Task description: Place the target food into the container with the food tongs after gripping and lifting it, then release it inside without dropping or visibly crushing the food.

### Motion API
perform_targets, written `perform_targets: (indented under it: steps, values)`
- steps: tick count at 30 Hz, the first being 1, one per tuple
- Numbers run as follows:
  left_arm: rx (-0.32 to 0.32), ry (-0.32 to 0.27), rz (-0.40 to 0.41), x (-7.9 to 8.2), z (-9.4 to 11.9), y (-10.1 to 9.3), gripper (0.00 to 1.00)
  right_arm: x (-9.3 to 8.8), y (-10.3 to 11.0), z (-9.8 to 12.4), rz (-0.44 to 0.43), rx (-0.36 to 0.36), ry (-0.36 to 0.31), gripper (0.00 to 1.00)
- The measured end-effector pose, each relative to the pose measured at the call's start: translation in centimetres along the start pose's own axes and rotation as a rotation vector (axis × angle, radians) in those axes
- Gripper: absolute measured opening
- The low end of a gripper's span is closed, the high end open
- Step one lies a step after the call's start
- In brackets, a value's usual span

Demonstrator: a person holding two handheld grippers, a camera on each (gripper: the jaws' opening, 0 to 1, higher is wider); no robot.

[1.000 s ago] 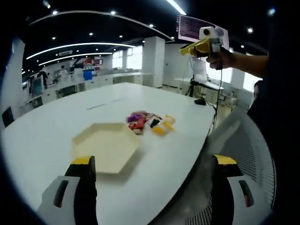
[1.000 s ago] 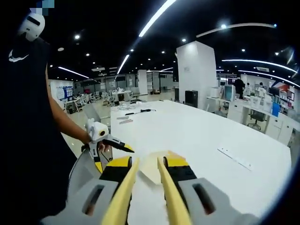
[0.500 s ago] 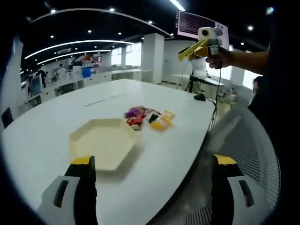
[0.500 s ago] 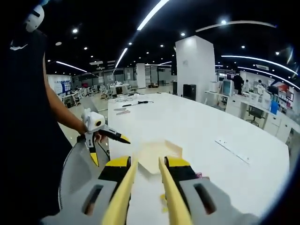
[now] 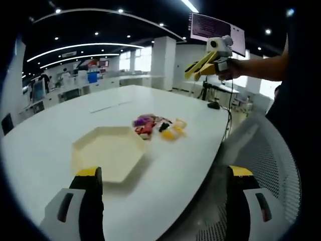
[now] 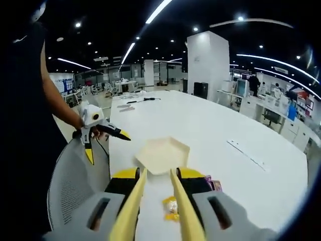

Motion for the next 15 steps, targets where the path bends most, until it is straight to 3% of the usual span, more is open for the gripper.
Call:
perform_targets:
  steps: [15]
  values:
    - [-0.011,0.03,-0.013,-0.4,-0.3,-0.1,0.99,-2.9,-1.2,-1.9,-0.011,-0.018,0.035,0.27]
Point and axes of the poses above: the point that each gripper's makers call its tool centre point, and the gripper's own axes: z roughly backward along the fingers, y roughly to its left, x roughly out of its top, the point moved 9 cm from there along z, roughly backward along the fingers, and after that the axes turned 7 degrees about -z, right-handed, at the moved point
